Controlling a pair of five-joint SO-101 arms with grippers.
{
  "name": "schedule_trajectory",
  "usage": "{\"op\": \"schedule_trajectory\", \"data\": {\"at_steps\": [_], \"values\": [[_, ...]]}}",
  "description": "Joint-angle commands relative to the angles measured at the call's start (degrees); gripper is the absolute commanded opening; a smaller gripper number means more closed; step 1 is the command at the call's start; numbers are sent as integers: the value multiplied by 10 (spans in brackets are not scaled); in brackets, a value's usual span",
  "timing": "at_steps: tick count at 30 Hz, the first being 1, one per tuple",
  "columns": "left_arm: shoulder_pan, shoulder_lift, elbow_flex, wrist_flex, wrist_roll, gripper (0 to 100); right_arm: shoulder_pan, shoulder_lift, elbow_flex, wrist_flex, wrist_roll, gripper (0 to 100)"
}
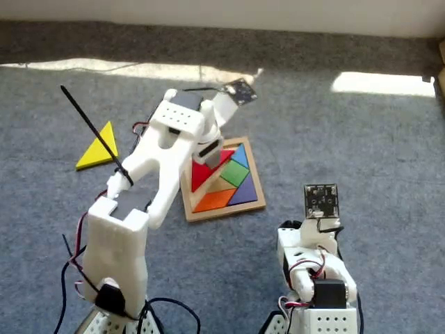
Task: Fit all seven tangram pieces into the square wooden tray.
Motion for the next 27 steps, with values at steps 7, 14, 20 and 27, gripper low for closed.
{"op": "schedule_trajectory", "data": {"at_steps": [7,14,20,27], "values": [[-7,28,-105,78,-7,223,7,-3,73,5,0,46],[0,30,-102,98,42,224,7,-3,73,5,0,46],[0,34,-85,92,73,224,7,-3,73,5,0,46],[-5,33,10,-4,74,224,7,-3,73,5,0,46]]}}
